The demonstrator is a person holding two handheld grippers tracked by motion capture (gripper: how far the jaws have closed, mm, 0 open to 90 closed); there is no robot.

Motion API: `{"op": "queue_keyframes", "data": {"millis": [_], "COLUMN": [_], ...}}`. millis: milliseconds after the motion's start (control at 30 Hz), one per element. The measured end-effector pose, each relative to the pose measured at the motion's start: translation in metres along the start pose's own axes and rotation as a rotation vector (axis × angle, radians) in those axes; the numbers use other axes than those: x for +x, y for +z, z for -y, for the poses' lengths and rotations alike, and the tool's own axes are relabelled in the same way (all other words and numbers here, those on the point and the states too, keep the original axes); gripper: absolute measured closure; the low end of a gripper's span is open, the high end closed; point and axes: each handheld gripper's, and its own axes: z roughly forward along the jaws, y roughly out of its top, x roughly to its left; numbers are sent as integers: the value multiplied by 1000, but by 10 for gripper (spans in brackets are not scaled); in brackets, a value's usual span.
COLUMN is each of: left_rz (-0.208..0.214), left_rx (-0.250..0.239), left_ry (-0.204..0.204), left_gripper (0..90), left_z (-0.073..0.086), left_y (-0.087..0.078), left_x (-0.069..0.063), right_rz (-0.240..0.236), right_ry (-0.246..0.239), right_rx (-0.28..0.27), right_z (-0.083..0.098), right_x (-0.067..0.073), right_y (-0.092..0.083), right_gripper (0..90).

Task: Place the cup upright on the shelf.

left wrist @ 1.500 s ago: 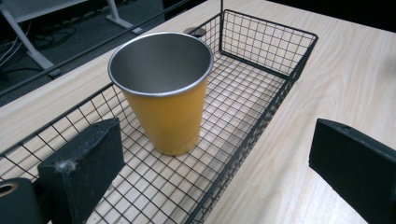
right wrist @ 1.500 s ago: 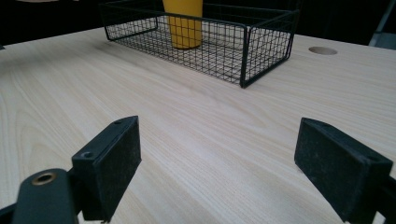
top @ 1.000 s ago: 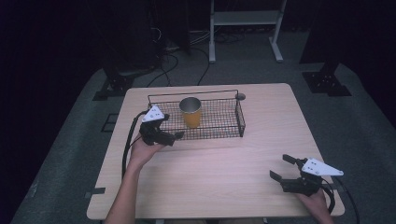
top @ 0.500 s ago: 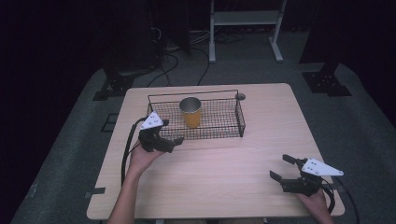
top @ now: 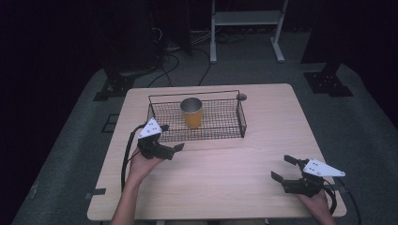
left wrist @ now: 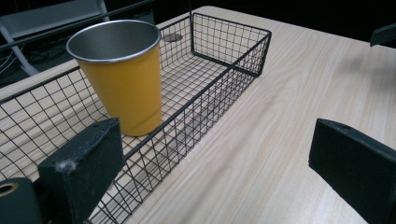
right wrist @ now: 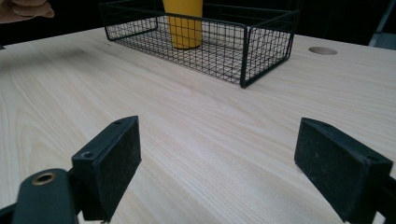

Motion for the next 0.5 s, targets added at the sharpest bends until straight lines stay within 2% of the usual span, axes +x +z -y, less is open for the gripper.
{"op": "queue_keyframes", "data": {"millis": [500], "left_rz": [-7], "left_rx": [-40], "left_ry": [-11], "left_gripper": [26], "left_z": [17], "left_y": [-14], "left_x": [-16], "right_rz": [1], "right_ry": [1], "right_rx": [2], "right_z": [0], "right_x": [0], "right_y": [0], "right_gripper": [136]}}
